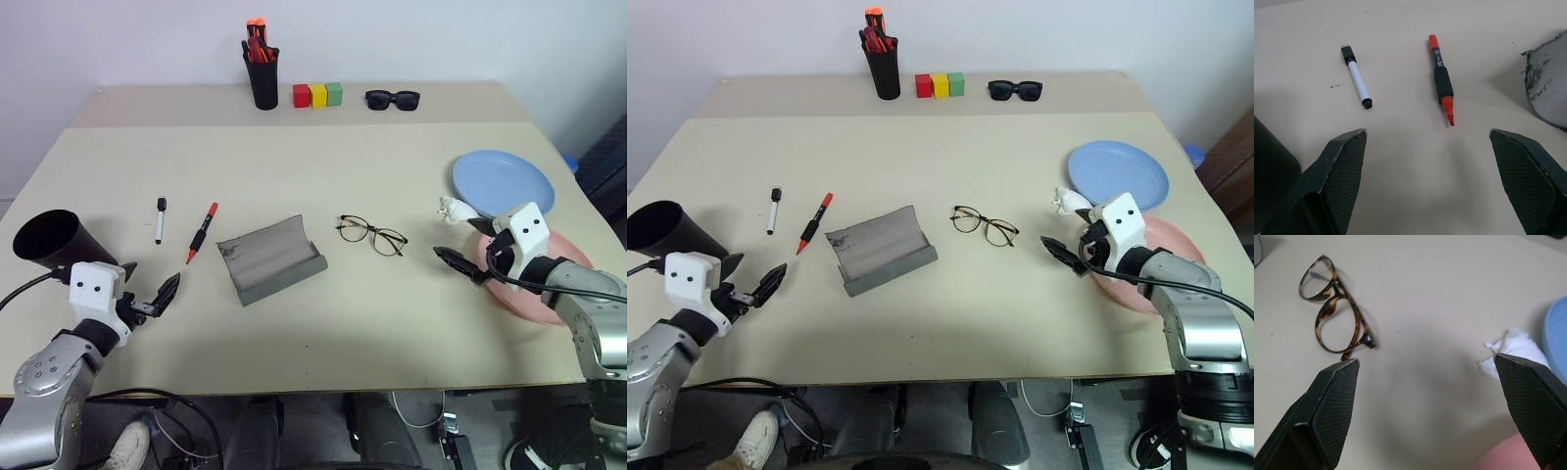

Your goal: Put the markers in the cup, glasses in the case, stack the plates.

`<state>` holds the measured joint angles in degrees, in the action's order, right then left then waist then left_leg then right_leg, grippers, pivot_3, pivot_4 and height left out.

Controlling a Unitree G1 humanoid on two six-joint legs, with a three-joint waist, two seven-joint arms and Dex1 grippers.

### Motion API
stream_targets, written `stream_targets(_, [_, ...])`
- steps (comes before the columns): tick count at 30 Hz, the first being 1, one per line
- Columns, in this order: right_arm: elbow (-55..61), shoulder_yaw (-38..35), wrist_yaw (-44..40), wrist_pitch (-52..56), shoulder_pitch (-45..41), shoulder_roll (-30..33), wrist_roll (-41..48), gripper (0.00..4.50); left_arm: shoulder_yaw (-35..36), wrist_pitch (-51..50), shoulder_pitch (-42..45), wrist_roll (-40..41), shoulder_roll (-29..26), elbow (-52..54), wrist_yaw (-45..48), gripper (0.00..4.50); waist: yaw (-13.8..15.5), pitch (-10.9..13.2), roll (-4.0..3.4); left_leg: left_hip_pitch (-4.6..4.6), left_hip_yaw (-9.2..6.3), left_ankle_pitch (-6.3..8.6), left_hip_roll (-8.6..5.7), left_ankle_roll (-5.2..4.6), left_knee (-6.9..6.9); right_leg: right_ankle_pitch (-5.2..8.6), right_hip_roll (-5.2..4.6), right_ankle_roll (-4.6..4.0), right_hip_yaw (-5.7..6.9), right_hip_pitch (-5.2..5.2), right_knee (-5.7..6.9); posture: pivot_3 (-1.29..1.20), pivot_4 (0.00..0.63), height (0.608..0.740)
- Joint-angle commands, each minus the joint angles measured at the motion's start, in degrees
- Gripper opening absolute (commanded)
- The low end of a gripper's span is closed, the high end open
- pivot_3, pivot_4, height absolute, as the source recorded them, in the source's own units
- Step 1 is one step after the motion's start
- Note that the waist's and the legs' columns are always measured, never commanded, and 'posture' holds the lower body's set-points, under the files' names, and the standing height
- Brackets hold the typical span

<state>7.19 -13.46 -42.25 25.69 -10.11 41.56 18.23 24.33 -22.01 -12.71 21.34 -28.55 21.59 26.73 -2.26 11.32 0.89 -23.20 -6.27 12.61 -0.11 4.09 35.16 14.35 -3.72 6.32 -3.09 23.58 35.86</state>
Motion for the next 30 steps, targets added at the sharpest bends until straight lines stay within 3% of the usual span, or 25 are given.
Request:
stream_targets(1, [-0.33,-0.13,-1.12,-1.44,-1.75,1.2,0.02,4.5,-0.54,0.24,0.62,0.12,0.6,2.76,-1.21,4.11,0.0,0.0,0.0,0.0,0.0,0.0,0.0,0.0,0.0,0.0,0.0,0.0,0.0,0.0,0.0,0.0,0.15,0.74])
stream_targets(11, [0.8,3.39,-2.96,-0.27,-5.44,1.76,0.01,4.5,-5.57,-1.79,3.19,1.93,1.6,6.38,-0.83,4.11,0.02,-0.01,0.01,0.01,0.0,0.0,0.0,0.0,0.03,-0.01,0.02,0.01,0.0,-0.02,0.03,0.0,0.15,0.74])
stream_targets(12, [1.38,4.43,-2.92,-0.16,-6.02,1.14,0.05,4.5,-6.36,-2.37,4.16,2.52,1.53,6.58,-0.44,4.32,0.02,-0.01,0.01,0.02,0.0,0.0,0.0,0.0,0.03,-0.01,0.01,0.01,0.0,-0.03,0.03,0.0,0.15,0.74])
stream_targets(16, [4.28,7.77,-1.98,0.43,-7.3,-1.33,0.38,4.5,-7.64,-5.32,8.08,3.16,1.58,6.13,-2.16,4.32,-0.16,-0.01,0.0,0.04,-0.01,0.0,0.0,0.0,0.03,-0.01,0.03,0.02,-0.01,-0.03,0.08,0.0,0.15,0.74])
stream_targets(22, [8.92,13.01,0.3,2.0,-8.42,-7.38,0.68,4.5,-11.72,-17.52,26.6,-5.94,6.88,0.12,-21.03,4.32,0.35,-0.03,0.05,0.05,-0.13,-0.02,-0.01,0.0,0.25,-0.16,0.08,0.27,0.05,-0.12,0.2,0.0,0.15,0.74])
stream_targets(26, [13.19,16.15,2.19,3.56,-8.21,-10.49,0.71,4.5,-9.6,-26.55,37.09,-5.75,9.53,-5.28,-27.06,4.32,0.26,-0.02,0.06,0.04,-0.15,-0.02,-0.04,0.0,0.24,-0.22,0.07,0.42,0.06,-0.13,0.2,0.0,0.15,0.74])
stream_targets(30, [18.73,20.11,1.86,4.81,-8.12,-10.51,0.21,4.5,-11.49,-41.49,44.35,-7.57,7.13,-11.63,-28.92,4.32,-0.27,-0.02,0.06,0.04,-0.24,-0.02,-0.04,0.01,0.2,-0.21,0.1,0.45,0.12,-0.09,0.25,0.0,0.15,0.74])
